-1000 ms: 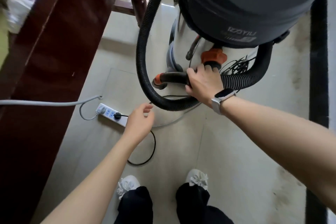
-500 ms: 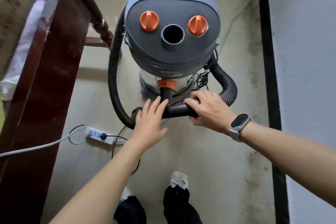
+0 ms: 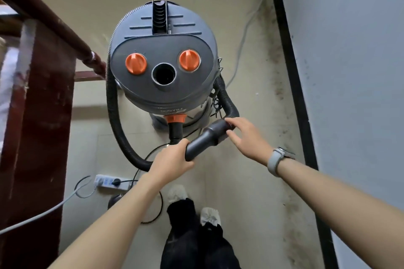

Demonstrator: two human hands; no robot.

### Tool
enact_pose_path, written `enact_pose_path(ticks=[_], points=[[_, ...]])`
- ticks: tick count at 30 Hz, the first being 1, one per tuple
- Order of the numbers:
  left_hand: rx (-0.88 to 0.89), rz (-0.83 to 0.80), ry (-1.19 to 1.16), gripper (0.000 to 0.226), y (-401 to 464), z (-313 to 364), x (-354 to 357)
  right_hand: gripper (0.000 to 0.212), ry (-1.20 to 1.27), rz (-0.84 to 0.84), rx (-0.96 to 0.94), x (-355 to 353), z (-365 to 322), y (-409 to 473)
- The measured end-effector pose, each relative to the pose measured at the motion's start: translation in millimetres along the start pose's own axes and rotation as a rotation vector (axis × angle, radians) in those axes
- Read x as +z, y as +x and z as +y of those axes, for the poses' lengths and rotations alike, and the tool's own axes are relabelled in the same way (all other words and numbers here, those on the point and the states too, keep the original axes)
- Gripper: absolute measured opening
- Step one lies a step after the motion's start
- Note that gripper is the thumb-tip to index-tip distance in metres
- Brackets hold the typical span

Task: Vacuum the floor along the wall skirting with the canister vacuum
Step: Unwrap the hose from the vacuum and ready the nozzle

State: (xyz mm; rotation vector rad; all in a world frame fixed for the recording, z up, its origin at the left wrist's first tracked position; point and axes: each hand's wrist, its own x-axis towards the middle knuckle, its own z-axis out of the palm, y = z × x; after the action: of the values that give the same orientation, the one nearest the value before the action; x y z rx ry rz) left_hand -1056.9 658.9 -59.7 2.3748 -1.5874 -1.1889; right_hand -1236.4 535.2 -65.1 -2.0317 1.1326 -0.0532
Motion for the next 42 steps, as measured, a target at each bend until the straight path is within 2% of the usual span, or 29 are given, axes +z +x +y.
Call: enact_pose_path(ticks=[2, 4, 10, 16, 18, 21, 24, 29, 33, 36, 40, 42], points=[[0.002, -0.066, -0.005, 0.039, 8, -2, -10, 0.038, 0.122, 0.014, 0.162, 1, -5, 5], [-0.012, -0.147, -0.007, 0.045, 18, -2, -17, 0.04, 0.187, -0.006, 0.237, 3, -10, 12], [-0.113, -0.246, -0.031, 0.043, 47, -2, -12, 0.044, 0.452, -0.072, 0.552, 24, -3, 47], [-0.199, -0.203, -0.134, 0.046, 81, 15, -5, 0.039, 0.457, -0.088, 0.628, 25, 29, 73], [-0.253, -0.16, -0.129, 0.045, 96, 26, 2, 0.04, 0.436, -0.083, 0.627, 17, 46, 87], [-0.302, -0.125, 0.01, 0.045, 118, 42, 20, 0.041, 0.41, -0.091, 0.616, 0, 70, 117], [-0.391, -0.1, 0.054, 0.042, 146, 58, 35, 0.042, 0.35, -0.135, 0.53, -17, 94, 157], [-0.512, -0.048, 0.024, 0.043, 191, 84, 56, 0.054, 0.195, -0.356, 0.286, -39, 119, 230], [-0.629, -0.02, -0.092, 0.045, 207, 104, 78, 0.067, 0.033, -0.633, 0.114, -28, 128, 265], [-0.714, 0.01, -0.154, 0.045, 217, 114, 84, 0.055, -0.008, -0.716, 0.06, -17, 133, 271], [-0.736, 0.037, -0.27, 0.044, 234, 114, 79, 0.03, -0.031, -0.597, 0.042, -21, 143, 268], [-0.716, 0.057, -0.345, 0.045, 245, 113, 71, 0.024, 0.064, -0.544, 0.157, -26, 158, 262]])
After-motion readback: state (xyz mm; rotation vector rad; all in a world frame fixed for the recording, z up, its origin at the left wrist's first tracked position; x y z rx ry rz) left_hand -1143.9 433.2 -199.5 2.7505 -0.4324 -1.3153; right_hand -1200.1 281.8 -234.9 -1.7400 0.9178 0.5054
